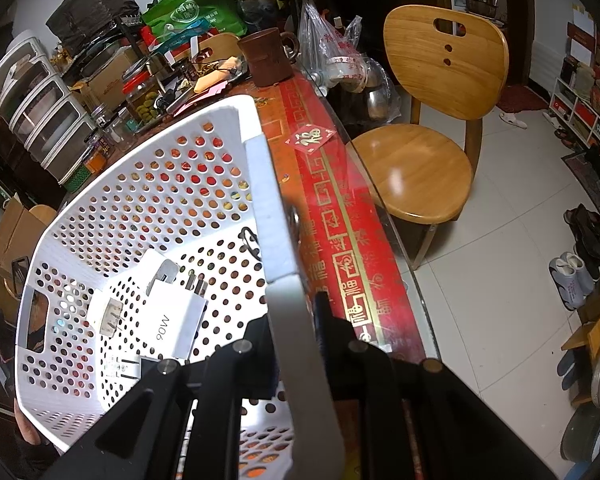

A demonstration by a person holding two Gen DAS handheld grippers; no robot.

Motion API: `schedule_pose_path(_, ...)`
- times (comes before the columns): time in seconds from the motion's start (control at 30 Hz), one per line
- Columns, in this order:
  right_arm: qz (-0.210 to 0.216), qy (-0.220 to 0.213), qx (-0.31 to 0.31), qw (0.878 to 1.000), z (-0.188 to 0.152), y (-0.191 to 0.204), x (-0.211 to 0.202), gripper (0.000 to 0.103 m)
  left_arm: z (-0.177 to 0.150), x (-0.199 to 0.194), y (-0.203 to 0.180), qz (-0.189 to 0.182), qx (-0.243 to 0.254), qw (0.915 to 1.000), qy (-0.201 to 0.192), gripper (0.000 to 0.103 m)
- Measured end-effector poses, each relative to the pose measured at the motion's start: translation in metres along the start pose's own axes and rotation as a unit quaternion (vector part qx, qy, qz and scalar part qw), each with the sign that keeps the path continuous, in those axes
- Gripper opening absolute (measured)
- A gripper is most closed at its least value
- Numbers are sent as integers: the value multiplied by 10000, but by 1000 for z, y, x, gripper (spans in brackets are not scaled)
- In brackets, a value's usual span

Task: Organize rigid objects
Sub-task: 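Grasp the pink polka-dot charger with the left tool, then carry the pink charger into the basket and open the left tool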

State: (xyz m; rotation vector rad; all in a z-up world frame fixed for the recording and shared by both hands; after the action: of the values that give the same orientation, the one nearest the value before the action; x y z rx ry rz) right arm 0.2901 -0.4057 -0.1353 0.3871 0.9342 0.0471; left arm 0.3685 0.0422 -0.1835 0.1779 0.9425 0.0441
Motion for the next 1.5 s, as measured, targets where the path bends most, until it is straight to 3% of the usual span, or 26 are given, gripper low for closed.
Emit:
schedule_pose_path(0.23, 1, 1, -12, 10000, -1, -1, 0, 14, -2, -21, 19, 423, -52, 9988, -247, 26)
schedule_pose_path(0.4, 18, 6, -30, 10000, 0, 0, 0, 14, 12, -59, 24, 429, -170, 9974, -554, 26)
schedule_pose_path(0.63, 54, -19, -23, 10000, -1, 0, 0, 14, 60, -126, -16, 140, 94, 9958, -900, 26)
schedule_pose_path(0.77, 71, -14, -30, 10000, -1, 0, 0, 14, 89, -155, -65, -61, 489, 9935, -1030, 26)
schedule_pose_path(0.97, 111, -30, -25, 9999, -1, 0, 0, 15, 112, -146, -145, -368, 1256, 9902, -481, 26)
schedule_pose_path(1.17, 107, -8, -34, 9999, 0, 0, 0, 15, 112, -115, -214, -397, 2029, 9783, 139, 26)
schedule_pose_path(1.33, 110, -4, -36, 9999, 0, 0, 0, 15, 104, -91, -248, -389, 2473, 9666, 539, 26)
schedule_pose_path(1.5, 136, -8, -40, 9999, 0, 0, 0, 16, 101, -80, -256, -429, 2474, 9657, 657, 26)
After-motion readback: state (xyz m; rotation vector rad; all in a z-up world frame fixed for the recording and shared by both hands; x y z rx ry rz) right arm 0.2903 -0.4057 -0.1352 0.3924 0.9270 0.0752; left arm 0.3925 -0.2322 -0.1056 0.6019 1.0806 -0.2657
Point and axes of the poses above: each gripper's, at about its wrist camera, not at the fingertips, and x roughly the way its jaws point, y to its left, z to its top, the point moved 1 cm from there along x, roughly the way its jaws point, and after that the axes turned 7 degrees about z, right-handed, at the moved point
